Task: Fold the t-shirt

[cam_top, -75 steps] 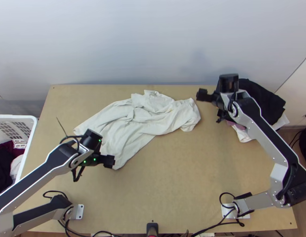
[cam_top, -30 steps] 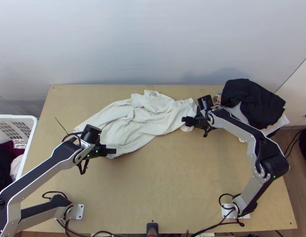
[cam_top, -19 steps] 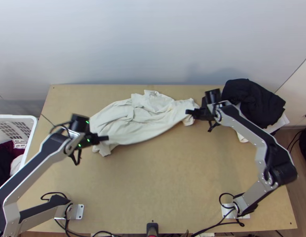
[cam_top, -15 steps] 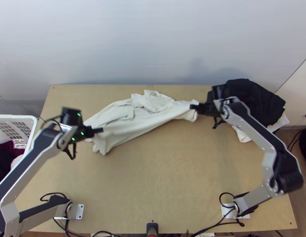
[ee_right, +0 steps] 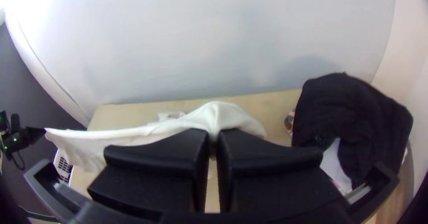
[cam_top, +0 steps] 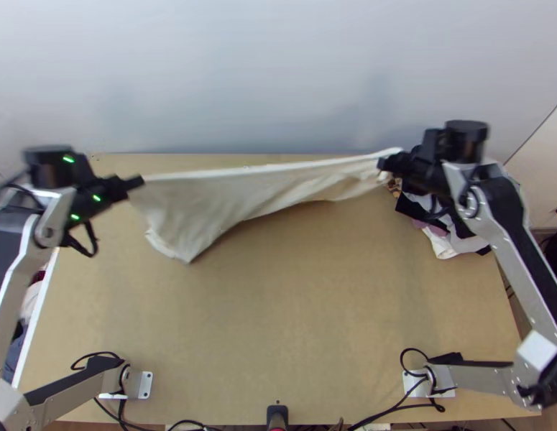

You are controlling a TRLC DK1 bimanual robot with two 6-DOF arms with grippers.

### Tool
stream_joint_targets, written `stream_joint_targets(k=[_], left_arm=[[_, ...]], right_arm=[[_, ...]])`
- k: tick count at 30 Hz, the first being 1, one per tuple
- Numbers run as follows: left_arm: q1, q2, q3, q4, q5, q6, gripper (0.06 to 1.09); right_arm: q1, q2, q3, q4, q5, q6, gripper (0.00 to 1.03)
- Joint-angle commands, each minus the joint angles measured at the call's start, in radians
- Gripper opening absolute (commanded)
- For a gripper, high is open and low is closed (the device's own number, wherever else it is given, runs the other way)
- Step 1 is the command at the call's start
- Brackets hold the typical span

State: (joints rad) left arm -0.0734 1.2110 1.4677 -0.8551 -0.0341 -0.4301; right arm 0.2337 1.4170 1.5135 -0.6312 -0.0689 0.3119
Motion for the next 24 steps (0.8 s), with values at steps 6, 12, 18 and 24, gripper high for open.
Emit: stream_joint_targets(k=[6, 12, 18, 24], left_arm=[[0.057, -0.039, 0.356, -0.007, -0.009, 0.051, 0.10], [0.052, -0.091, 0.441, 0.018, -0.098, 0.099, 0.10], [0.047, -0.130, 0.533, 0.011, -0.115, 0.157, 0.10], [0.038, -0.228, 0.528, 0.002, -0.104, 0.215, 0.10]], right_arm=[[0.076, -0.199, 0.125, -0.018, 0.212, -0.178, 0.03], [0.230, -0.355, 0.074, 0.157, 0.460, -0.464, 0.03], [0.268, -0.463, 0.033, 0.223, 0.509, -0.568, 0.03], [0.279, -0.544, 0.053, 0.265, 0.521, -0.665, 0.03]])
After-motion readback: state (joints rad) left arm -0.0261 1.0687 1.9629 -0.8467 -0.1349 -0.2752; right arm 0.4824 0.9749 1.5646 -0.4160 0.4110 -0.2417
